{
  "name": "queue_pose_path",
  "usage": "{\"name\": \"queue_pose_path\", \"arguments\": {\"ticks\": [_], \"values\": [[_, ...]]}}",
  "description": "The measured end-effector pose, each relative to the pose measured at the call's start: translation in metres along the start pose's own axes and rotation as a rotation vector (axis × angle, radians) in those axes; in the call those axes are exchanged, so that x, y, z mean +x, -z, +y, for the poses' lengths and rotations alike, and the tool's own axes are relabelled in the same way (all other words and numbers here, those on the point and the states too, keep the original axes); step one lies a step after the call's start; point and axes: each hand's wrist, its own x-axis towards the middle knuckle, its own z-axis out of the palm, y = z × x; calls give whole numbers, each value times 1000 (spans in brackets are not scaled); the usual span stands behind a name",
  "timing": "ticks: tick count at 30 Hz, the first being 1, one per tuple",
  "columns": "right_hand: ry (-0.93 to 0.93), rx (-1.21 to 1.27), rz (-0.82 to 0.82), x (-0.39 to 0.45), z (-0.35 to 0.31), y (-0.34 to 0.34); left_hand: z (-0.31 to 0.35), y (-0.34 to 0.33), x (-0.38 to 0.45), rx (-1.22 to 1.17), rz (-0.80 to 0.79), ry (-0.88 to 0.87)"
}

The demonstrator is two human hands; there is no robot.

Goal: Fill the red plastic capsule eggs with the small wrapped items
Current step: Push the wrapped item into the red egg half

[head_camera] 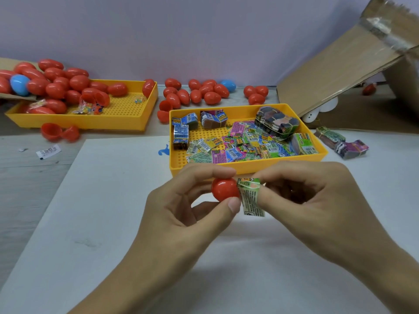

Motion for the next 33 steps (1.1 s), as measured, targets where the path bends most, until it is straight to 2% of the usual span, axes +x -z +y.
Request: {"name": "queue_pose_path", "arguments": {"ticks": [8,15,21,28,33], "values": [[52,-69,-109,2,-2,3,0,1,0,26,24,-42],[46,-105,-128,2,2,2,-2,0,0,19,36,-73],[69,-125,-153,2,1,1,-5,-1,-4,128,91,-153],[9,-29,-50,1,-1,0,-5,-1,-5,134,134,-168],[163,-205,9,0,-5,0,-5,-3,-6,186,166,-225]]}}
